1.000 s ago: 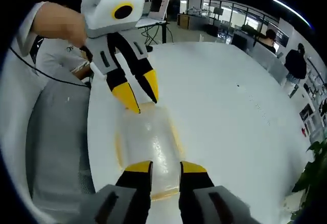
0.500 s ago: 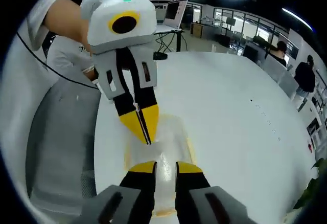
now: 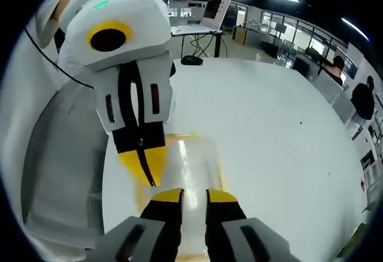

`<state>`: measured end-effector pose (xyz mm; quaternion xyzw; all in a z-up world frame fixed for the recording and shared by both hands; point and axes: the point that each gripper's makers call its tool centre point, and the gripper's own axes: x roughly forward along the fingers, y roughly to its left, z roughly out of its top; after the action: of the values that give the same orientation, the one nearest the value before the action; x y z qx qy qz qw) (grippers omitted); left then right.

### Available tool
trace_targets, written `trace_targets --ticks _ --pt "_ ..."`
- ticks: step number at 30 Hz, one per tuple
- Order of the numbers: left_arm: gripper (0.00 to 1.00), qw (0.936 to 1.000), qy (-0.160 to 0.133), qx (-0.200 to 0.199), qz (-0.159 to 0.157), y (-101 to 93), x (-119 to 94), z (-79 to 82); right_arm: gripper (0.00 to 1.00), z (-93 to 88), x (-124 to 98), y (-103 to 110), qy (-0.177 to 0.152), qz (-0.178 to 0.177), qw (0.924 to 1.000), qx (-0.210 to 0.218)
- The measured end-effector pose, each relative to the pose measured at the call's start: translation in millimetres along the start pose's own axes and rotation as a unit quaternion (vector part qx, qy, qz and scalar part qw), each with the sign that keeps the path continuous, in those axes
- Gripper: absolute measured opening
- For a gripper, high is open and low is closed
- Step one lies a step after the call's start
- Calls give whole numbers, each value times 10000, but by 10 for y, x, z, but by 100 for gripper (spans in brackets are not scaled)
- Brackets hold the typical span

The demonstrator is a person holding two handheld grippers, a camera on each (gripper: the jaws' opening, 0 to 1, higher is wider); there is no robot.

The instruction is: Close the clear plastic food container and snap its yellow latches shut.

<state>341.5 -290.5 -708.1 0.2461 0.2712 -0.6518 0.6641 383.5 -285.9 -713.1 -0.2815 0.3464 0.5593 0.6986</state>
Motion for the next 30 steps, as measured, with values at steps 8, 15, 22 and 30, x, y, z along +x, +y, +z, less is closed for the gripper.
trace_targets --ticks 8,15,22,30 --pt "1 9999 15 57 -137 -101 54 10 15 -10 28 -84 100 -35 9999 -24" --pt "9 9997 94 35 -210 -167 92 -26 24 -28 59 -135 218 12 9997 -58" --pt "26 9996 117 268 -15 -175 90 -47 36 -66 94 -160 394 195 9990 -27" --pt "40 9989 280 304 225 -25 103 -87 49 -57 97 -49 467 584 9969 -241"
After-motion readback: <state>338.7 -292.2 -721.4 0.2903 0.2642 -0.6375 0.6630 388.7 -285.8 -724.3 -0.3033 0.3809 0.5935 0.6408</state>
